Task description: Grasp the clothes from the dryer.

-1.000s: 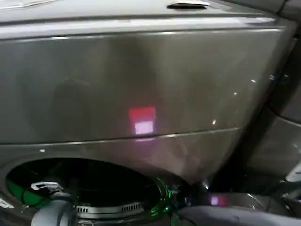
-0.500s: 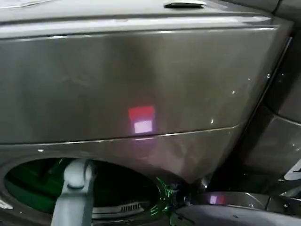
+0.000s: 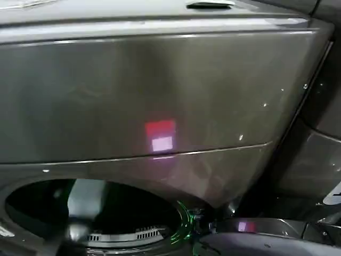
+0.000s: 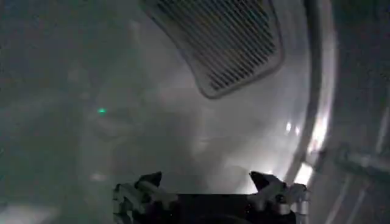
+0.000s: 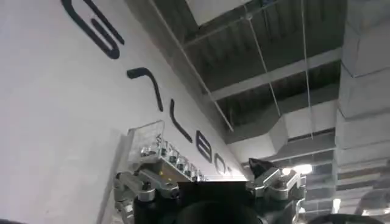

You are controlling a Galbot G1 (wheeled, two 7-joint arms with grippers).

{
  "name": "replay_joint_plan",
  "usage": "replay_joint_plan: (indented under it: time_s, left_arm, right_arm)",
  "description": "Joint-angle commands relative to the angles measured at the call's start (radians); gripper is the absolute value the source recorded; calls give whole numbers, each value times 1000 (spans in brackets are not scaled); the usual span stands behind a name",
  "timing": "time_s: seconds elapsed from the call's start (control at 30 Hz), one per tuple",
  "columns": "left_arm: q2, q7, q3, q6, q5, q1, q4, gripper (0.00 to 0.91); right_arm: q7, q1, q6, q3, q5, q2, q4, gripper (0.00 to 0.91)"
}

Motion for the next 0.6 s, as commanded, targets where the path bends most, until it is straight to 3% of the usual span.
replay_joint_plan:
  time_s: [0.03, 0.4, 0.6]
  left_arm:
    - [-22, 290, 254, -42, 216, -223, 262, 907]
    - [-66, 290, 366, -20, 455, -269, 416, 907]
    - [-75, 255, 360, 7, 452, -258, 424, 907]
  right_arm:
    - [-1, 7, 1, -10, -10, 1, 0, 907]
    - [-2, 34, 3, -44, -27, 1, 6, 907]
    - [-7, 44, 4, -64, -44, 2, 10, 907]
